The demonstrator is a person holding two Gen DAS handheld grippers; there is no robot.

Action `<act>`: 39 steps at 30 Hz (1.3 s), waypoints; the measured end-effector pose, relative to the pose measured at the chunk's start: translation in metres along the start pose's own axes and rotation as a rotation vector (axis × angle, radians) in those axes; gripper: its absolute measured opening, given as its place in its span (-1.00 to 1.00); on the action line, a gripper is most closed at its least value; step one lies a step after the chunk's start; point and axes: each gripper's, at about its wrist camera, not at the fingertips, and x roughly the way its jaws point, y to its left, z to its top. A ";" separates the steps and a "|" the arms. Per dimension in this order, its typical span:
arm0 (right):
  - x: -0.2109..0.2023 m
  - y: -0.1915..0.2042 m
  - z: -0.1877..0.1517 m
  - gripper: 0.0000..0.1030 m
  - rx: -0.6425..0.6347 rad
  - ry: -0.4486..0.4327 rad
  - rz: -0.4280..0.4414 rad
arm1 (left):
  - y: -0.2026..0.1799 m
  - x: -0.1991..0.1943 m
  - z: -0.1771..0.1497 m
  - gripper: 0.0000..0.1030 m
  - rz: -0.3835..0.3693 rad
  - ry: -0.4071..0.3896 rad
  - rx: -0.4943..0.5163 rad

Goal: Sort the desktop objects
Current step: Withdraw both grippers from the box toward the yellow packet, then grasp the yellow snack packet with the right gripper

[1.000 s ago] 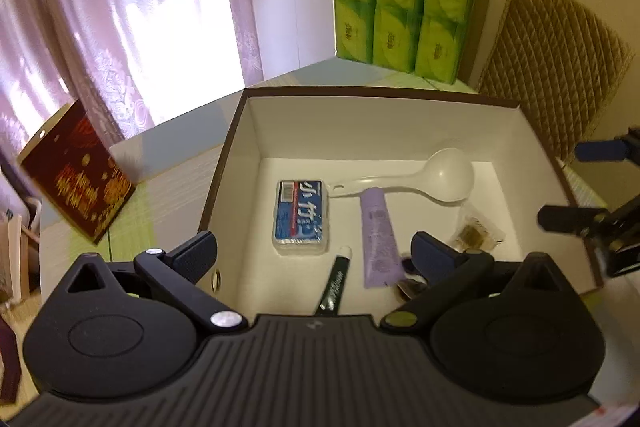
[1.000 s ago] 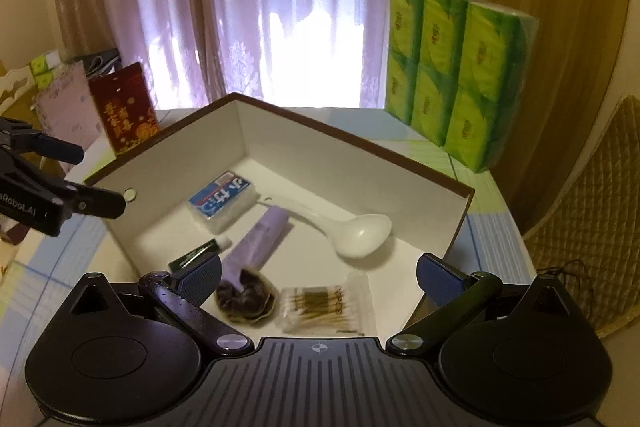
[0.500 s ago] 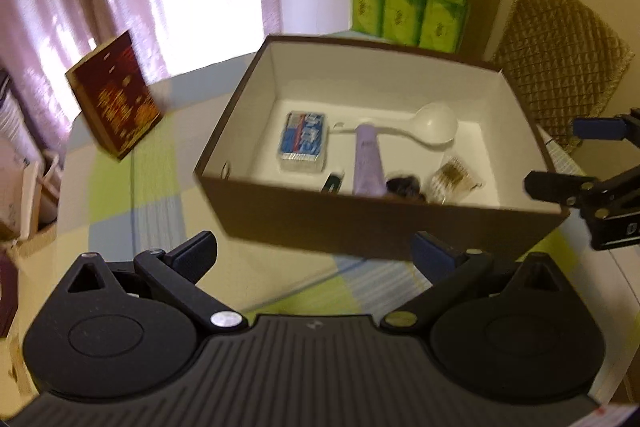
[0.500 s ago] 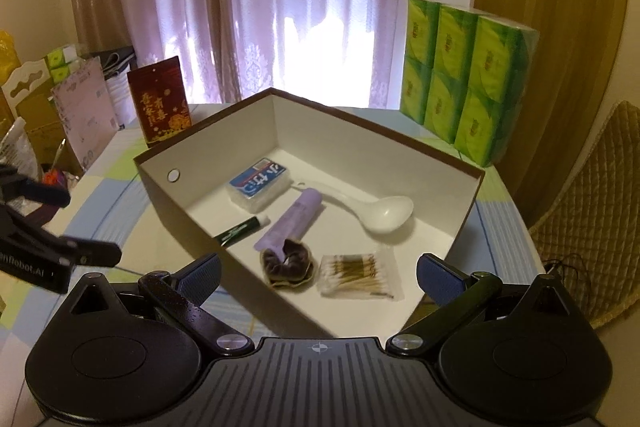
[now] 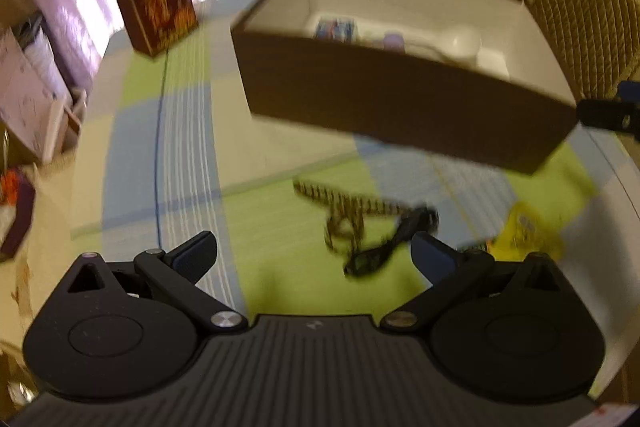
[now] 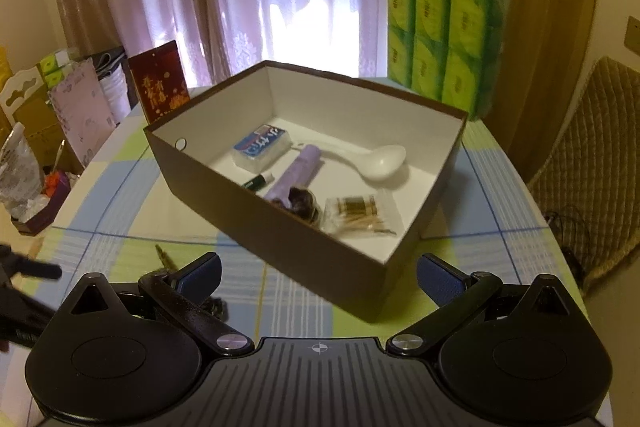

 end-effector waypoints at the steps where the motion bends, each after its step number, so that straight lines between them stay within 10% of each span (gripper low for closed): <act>1: -0.002 0.000 -0.003 0.96 0.002 0.002 -0.005 | 0.000 0.002 -0.007 0.98 -0.007 0.017 -0.007; 39: -0.028 0.037 -0.073 0.96 0.150 0.106 -0.099 | 0.021 0.037 -0.100 1.00 -0.040 0.078 0.046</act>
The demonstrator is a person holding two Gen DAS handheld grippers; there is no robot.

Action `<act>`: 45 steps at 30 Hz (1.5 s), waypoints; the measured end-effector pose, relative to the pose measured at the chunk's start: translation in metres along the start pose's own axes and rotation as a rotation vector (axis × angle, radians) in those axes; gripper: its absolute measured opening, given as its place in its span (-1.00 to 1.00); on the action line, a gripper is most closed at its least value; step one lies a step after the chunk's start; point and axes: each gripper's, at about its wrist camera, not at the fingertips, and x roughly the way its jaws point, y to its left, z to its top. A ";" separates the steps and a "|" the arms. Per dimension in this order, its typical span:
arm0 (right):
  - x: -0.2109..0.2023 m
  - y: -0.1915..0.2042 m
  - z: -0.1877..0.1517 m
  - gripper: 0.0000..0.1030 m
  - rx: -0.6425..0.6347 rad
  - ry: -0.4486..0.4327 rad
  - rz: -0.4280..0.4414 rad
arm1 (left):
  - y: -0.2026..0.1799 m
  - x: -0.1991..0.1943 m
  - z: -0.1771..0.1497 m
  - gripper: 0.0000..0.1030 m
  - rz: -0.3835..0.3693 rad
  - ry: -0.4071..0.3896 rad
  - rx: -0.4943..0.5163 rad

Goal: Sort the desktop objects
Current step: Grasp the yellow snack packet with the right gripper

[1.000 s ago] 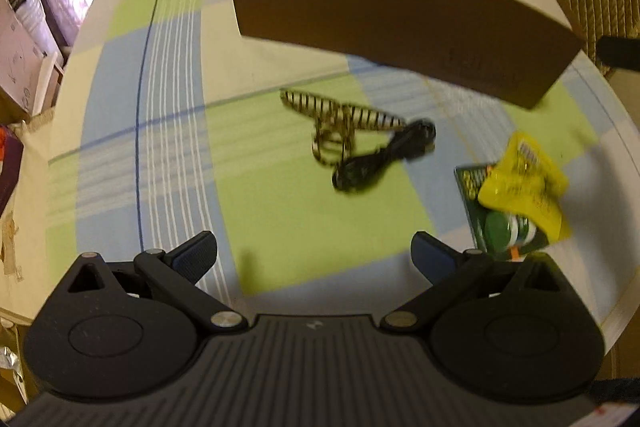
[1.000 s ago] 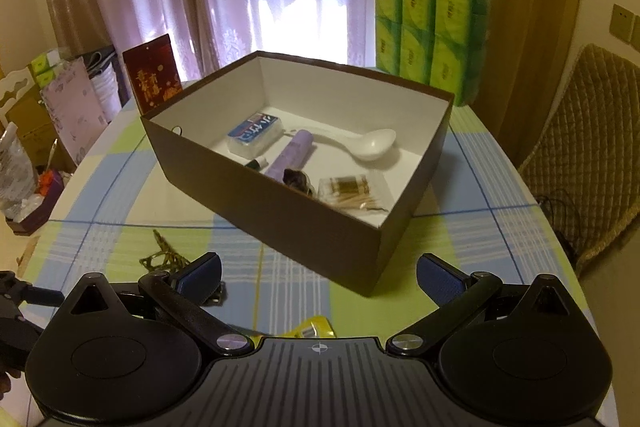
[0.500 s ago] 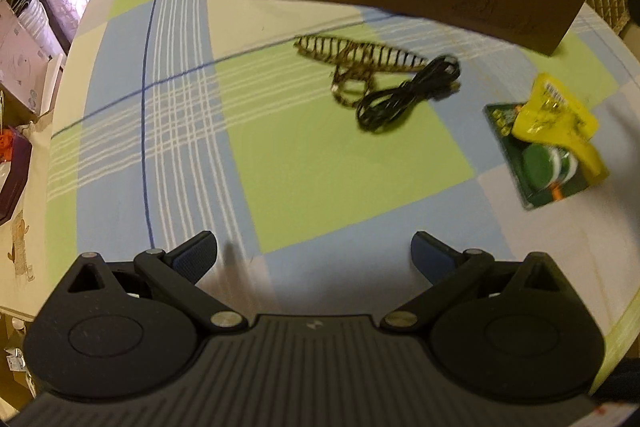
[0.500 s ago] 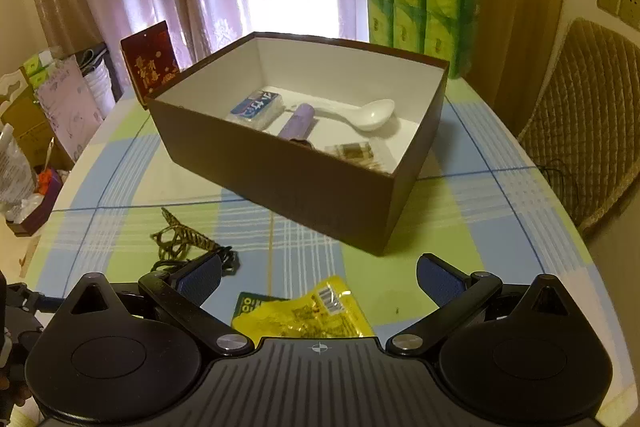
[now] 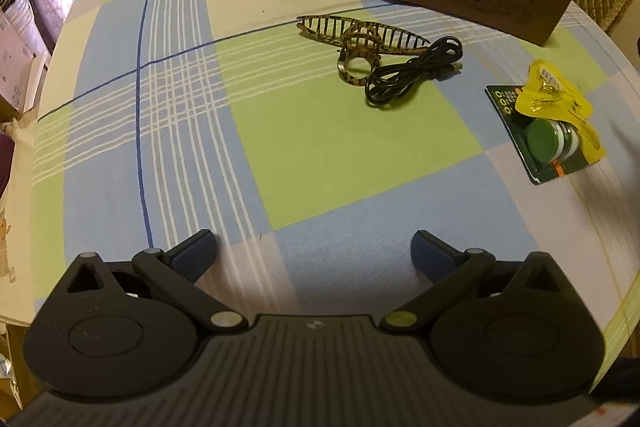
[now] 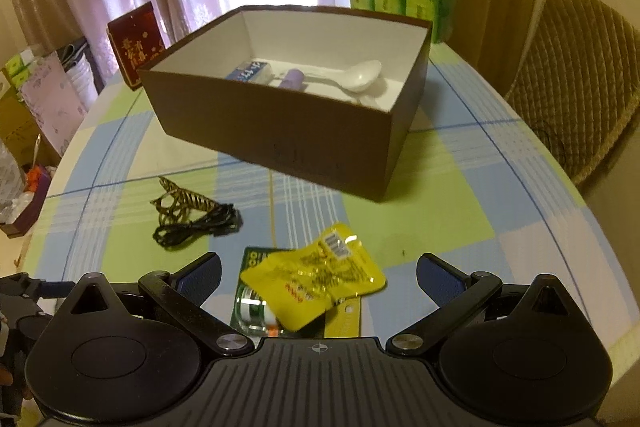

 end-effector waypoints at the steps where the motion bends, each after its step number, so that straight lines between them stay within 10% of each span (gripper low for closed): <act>1: 0.000 0.001 -0.002 0.96 0.002 0.006 -0.002 | 0.000 0.000 -0.002 1.00 0.000 -0.010 -0.001; 26: 0.026 -0.042 -0.020 0.96 0.083 0.148 0.102 | 0.004 -0.009 -0.002 0.98 0.008 -0.043 -0.041; 32: 0.038 -0.084 -0.021 0.91 0.353 0.156 0.272 | -0.006 -0.021 0.015 0.98 0.010 -0.052 -0.027; 36: 0.054 -0.110 -0.026 0.31 0.592 0.195 0.402 | -0.016 -0.025 0.022 0.98 0.006 -0.057 -0.026; 45: 0.085 -0.134 -0.040 0.00 0.893 0.263 0.500 | -0.032 -0.026 0.032 0.97 0.014 -0.053 -0.004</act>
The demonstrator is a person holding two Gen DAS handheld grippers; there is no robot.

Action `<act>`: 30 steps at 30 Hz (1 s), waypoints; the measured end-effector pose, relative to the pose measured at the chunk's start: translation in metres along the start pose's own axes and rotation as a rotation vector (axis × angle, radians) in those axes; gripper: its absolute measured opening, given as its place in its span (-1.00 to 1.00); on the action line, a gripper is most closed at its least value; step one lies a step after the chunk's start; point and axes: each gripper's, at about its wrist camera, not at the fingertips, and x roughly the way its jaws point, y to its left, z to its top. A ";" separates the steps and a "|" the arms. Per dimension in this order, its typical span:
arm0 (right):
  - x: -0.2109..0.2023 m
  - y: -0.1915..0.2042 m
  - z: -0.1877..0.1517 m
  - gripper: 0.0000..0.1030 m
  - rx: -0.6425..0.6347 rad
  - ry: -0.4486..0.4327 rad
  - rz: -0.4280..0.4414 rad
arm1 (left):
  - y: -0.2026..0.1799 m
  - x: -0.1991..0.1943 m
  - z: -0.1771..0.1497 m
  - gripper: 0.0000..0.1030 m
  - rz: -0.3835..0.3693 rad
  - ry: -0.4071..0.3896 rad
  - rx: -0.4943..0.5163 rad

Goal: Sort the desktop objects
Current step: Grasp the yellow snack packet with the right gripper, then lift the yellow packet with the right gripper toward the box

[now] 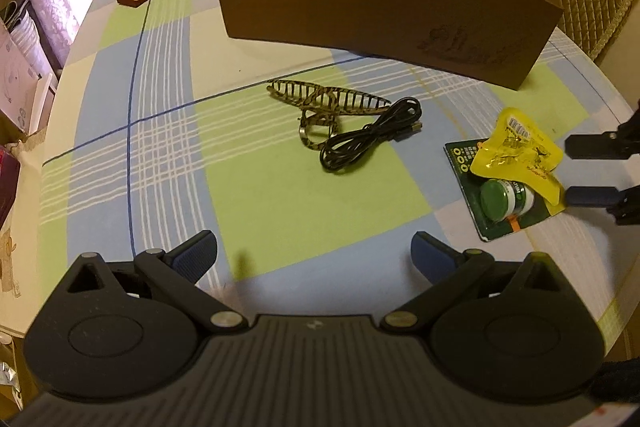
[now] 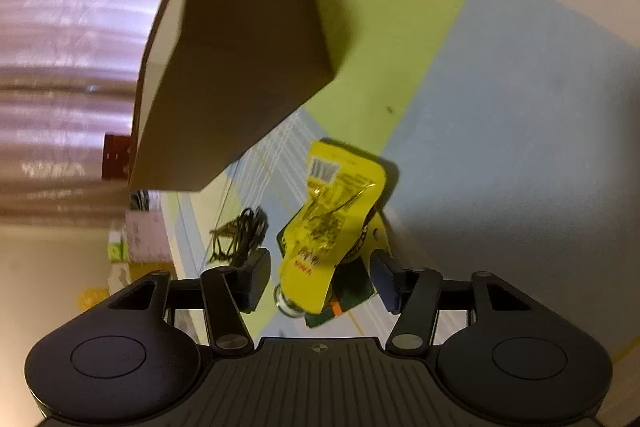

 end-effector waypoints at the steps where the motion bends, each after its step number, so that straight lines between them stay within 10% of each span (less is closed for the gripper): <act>1: 0.001 -0.003 0.002 -0.01 0.024 0.002 0.012 | -0.001 0.000 0.001 0.97 0.001 0.001 0.002; 7: 0.016 -0.013 0.011 -0.17 0.114 0.025 0.067 | -0.002 0.003 0.004 0.97 0.012 0.011 0.003; 12: 0.023 -0.020 0.014 -0.85 0.141 0.019 0.099 | -0.002 0.004 0.005 0.97 0.015 0.016 0.001; 30: 0.021 0.014 0.020 -0.99 -0.025 -0.016 0.148 | -0.006 0.003 0.011 0.96 0.001 -0.008 0.045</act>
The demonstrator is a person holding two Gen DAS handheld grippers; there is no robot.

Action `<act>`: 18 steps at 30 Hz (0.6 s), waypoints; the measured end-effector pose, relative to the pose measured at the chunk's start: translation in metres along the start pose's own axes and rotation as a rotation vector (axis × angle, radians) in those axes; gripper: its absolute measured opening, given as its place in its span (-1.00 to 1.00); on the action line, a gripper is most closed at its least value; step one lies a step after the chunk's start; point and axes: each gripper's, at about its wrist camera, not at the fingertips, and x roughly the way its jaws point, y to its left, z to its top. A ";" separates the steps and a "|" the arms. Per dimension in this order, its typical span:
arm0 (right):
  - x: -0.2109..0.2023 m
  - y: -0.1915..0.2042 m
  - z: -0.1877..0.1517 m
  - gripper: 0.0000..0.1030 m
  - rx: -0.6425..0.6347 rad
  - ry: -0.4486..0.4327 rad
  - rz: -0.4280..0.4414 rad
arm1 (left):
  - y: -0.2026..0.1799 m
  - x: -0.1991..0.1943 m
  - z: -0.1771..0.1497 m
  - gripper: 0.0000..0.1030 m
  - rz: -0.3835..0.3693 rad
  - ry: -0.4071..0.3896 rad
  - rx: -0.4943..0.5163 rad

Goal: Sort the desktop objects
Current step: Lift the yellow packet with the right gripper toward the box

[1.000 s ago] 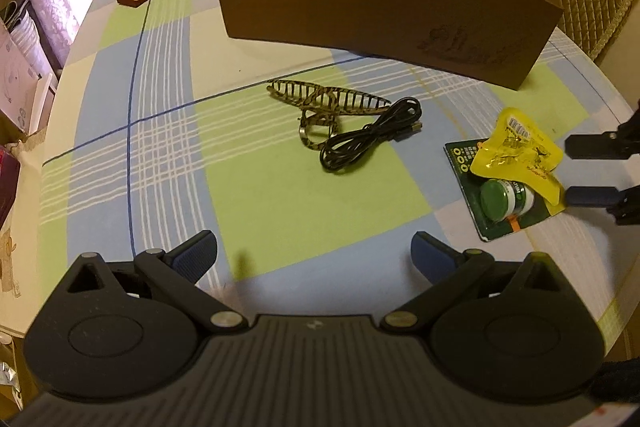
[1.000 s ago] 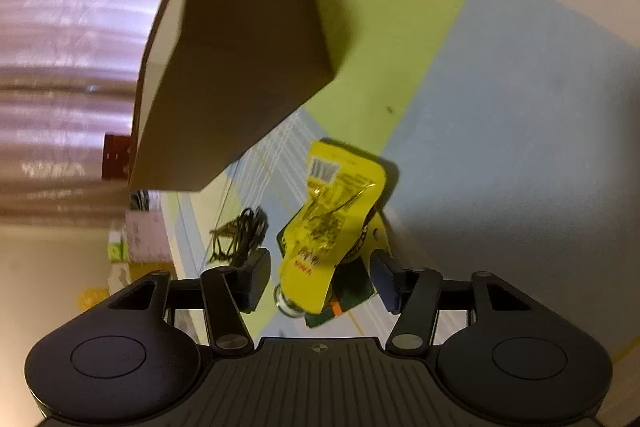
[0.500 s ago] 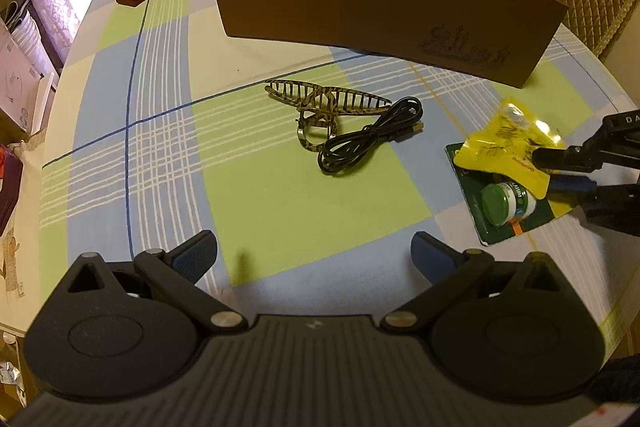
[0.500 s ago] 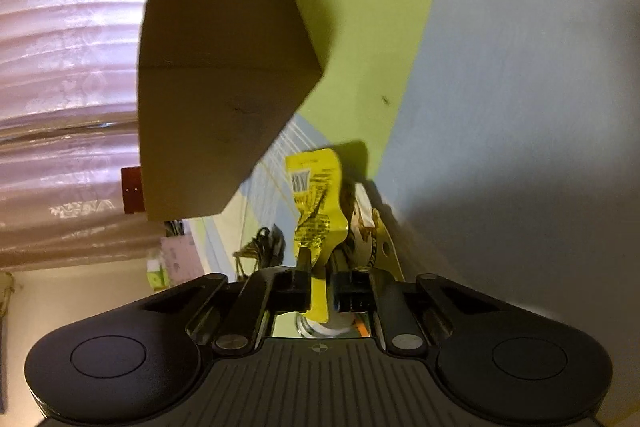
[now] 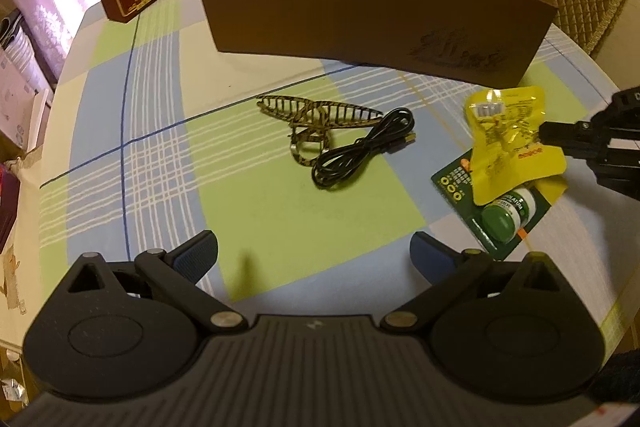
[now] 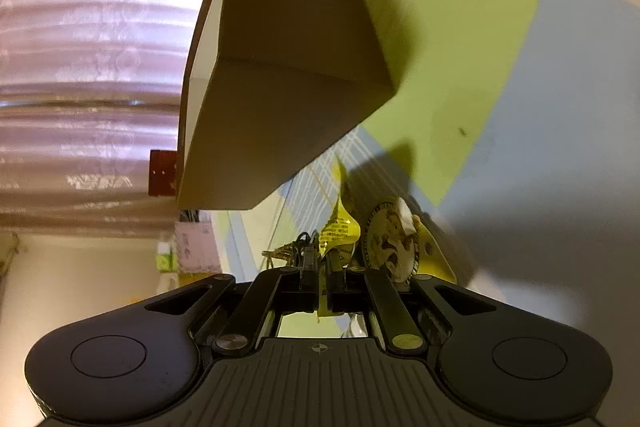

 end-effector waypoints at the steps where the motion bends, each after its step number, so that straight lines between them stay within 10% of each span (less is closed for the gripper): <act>1: 0.005 0.001 0.001 -0.98 -0.012 0.009 -0.020 | -0.001 0.001 0.001 0.96 -0.001 0.000 0.004; 6: 0.021 -0.002 0.004 -0.86 0.013 0.038 -0.011 | -0.003 0.001 0.003 0.95 -0.006 -0.001 0.013; 10: 0.033 -0.005 0.006 -0.37 0.048 0.043 -0.029 | -0.001 0.001 0.004 0.95 -0.003 -0.005 0.008; 14: 0.046 -0.011 0.009 -0.38 0.089 0.051 -0.014 | 0.003 0.001 0.003 0.95 0.003 -0.002 -0.001; 18: 0.052 -0.012 0.010 -0.87 0.085 0.062 -0.010 | 0.007 0.003 0.002 0.95 0.006 0.002 -0.010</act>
